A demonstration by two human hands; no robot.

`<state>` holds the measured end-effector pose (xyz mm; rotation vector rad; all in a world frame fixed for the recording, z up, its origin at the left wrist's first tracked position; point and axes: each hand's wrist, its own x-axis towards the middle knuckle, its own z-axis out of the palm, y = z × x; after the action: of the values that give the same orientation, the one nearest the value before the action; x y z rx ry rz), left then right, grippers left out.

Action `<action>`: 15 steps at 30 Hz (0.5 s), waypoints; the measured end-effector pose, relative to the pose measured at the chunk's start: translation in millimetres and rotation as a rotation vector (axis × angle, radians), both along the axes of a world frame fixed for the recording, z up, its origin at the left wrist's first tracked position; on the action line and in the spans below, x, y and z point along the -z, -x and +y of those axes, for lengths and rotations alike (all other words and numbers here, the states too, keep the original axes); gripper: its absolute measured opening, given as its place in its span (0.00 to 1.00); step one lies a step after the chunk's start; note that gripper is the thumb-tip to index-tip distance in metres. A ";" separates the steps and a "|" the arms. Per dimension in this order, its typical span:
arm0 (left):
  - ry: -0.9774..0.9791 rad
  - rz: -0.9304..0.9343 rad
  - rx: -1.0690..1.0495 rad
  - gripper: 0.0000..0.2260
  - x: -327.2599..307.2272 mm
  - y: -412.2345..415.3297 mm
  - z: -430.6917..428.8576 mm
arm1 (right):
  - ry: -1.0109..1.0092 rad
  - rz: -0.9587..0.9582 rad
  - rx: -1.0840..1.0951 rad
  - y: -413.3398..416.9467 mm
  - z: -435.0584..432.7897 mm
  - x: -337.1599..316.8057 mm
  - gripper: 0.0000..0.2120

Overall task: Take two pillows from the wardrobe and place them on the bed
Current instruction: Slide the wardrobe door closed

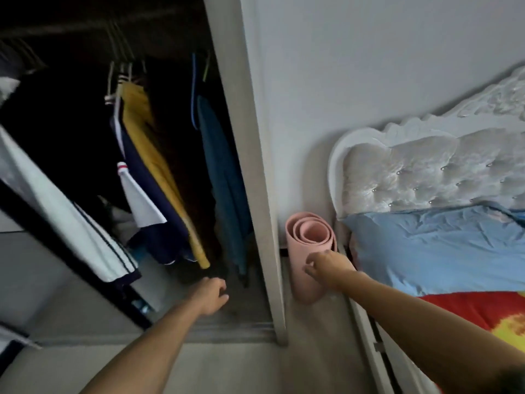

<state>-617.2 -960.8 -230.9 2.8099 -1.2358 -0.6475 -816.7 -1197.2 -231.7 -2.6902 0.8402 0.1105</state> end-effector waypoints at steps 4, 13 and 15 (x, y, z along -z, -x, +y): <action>0.099 0.006 -0.138 0.15 -24.2 -47.1 79.4 | 0.023 -0.048 -0.150 -70.3 65.1 -21.0 0.16; 0.158 -0.075 -0.333 0.10 -60.0 -189.3 302.6 | 0.041 -0.083 -0.365 -278.4 257.5 -31.1 0.14; 0.163 -0.075 -0.370 0.11 -68.9 -225.6 340.5 | 0.024 -0.097 -0.371 -319.0 295.7 -31.5 0.14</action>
<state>-391.5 -620.3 -162.0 2.8315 -0.7043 -0.4043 -497.7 -901.5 -200.2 -2.8173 0.3086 0.0527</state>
